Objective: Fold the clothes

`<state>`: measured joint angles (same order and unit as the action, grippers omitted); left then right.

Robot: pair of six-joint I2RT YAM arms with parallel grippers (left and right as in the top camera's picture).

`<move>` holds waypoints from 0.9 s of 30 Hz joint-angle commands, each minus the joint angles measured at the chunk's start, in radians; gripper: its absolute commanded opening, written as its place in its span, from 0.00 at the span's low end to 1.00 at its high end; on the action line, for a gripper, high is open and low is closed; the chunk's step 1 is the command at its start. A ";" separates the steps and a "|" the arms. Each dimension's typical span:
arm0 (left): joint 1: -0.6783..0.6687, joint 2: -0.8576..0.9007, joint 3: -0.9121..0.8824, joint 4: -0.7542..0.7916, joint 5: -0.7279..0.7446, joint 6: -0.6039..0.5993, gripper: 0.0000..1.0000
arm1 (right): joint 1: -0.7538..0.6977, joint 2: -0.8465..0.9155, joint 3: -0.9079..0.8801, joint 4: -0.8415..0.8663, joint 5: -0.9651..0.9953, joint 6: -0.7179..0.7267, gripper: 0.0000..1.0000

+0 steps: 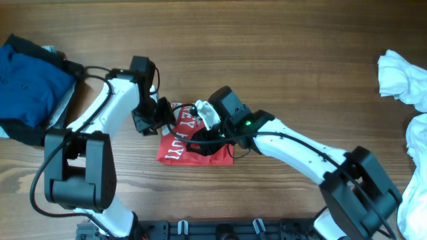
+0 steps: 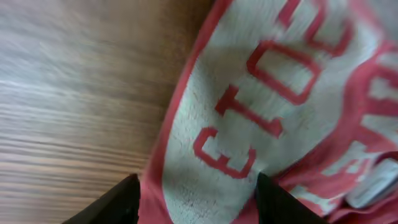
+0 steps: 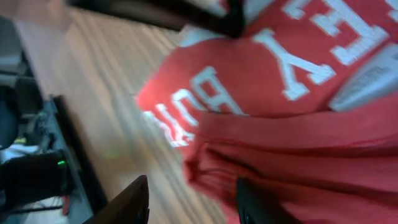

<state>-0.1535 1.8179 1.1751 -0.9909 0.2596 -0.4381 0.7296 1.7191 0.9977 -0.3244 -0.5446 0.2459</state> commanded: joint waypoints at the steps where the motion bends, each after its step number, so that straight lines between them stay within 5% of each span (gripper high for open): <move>1: -0.032 0.004 -0.077 0.082 0.035 0.016 0.60 | -0.002 0.070 0.008 -0.017 0.091 0.054 0.46; 5: -0.054 0.004 -0.158 0.172 -0.019 0.015 0.60 | -0.009 0.088 0.008 -0.163 0.249 0.145 0.34; 10: -0.053 0.004 -0.195 0.165 -0.098 0.015 0.59 | -0.065 0.079 0.008 -0.407 0.500 0.337 0.34; 17: -0.053 0.004 -0.195 0.100 -0.153 0.004 0.56 | -0.097 0.003 0.019 -0.440 0.497 0.329 0.36; 22: -0.053 0.004 -0.195 0.113 -0.153 0.003 0.57 | -0.074 -0.211 0.040 -0.304 0.172 0.099 0.37; 27: -0.053 0.004 -0.195 0.119 -0.152 0.004 0.57 | 0.039 -0.184 0.038 -0.289 0.155 0.042 0.37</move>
<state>-0.2031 1.7931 1.0256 -0.8631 0.2298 -0.4389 0.7067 1.4956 1.0294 -0.6159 -0.3412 0.3630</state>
